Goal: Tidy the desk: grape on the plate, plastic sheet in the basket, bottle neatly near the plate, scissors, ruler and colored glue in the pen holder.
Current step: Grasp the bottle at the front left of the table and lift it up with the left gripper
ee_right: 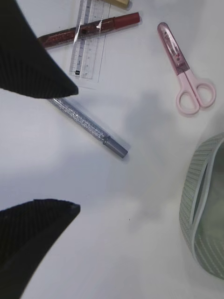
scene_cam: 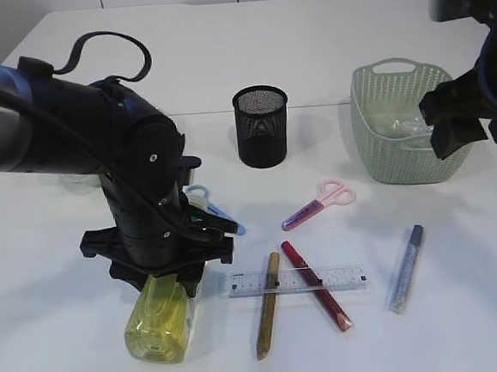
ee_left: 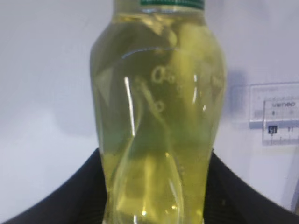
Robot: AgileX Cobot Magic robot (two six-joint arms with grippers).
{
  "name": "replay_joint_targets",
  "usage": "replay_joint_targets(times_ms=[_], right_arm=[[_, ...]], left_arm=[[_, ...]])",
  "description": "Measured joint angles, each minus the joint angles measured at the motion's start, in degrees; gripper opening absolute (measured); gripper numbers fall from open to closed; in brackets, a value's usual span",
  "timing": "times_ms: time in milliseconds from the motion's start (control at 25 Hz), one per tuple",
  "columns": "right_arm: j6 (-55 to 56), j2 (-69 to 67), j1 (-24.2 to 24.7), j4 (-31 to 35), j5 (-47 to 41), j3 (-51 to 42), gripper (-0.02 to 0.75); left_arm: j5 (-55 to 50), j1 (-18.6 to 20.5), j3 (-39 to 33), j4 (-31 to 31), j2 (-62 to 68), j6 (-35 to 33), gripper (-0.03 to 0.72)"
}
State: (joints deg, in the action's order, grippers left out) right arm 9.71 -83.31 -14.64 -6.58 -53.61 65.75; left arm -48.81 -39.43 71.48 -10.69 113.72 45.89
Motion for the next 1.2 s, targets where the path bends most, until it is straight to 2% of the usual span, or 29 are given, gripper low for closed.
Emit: replay_joint_targets(times_ms=[160, 320, 360, 440, 520, 640, 840, 920, 1080, 1160, 1200], right_arm=[[0.0, 0.0, 0.0, -0.1, 0.0, 0.0, 0.527], [0.0, 0.0, 0.0, -0.1, 0.0, 0.0, 0.527], [0.0, 0.0, 0.0, -0.1, 0.0, 0.0, 0.527], [0.0, 0.0, 0.0, -0.1, 0.0, 0.0, 0.527], [0.0, 0.0, 0.0, -0.1, 0.0, 0.0, 0.526], [0.0, 0.0, 0.0, -0.1, 0.0, -0.1, 0.526], [0.0, 0.0, 0.0, -0.1, 0.0, -0.1, 0.526], [0.0, 0.0, 0.0, -0.1, -0.1, -0.1, 0.526], [0.0, 0.0, 0.0, -0.1, -0.2, -0.1, 0.527], [0.0, 0.0, 0.0, -0.1, -0.3, -0.1, 0.526], [0.0, 0.0, 0.0, -0.1, -0.3, -0.1, 0.526]], left_arm=[[-1.1, 0.0, 0.1, -0.2, 0.0, -9.8, 0.384], [-2.2, 0.0, 0.1, -2.3, -1.0, -16.2, 0.363], [-2.3, 0.0, 0.1, -3.3, -1.5, -16.6, 0.349], [-2.8, -0.1, 0.2, -5.8, -4.0, -17.1, 0.243], [-2.4, 0.0, 0.3, -7.2, -4.9, -17.4, 0.183], [-2.5, 0.0, -0.1, -7.6, -5.0, -19.2, 0.153], [-2.5, 0.0, -0.1, -8.1, -5.3, -19.8, 0.155], [-2.5, 0.0, -0.1, -8.8, -5.3, -19.8, 0.217], [-2.6, 0.0, -0.1, -9.2, -5.9, -19.9, 0.496], [-2.4, 0.0, -0.1, -9.2, -6.1, -19.9, 0.568], [-2.4, 0.0, -0.1, -9.2, -6.2, -19.9, 0.579]])
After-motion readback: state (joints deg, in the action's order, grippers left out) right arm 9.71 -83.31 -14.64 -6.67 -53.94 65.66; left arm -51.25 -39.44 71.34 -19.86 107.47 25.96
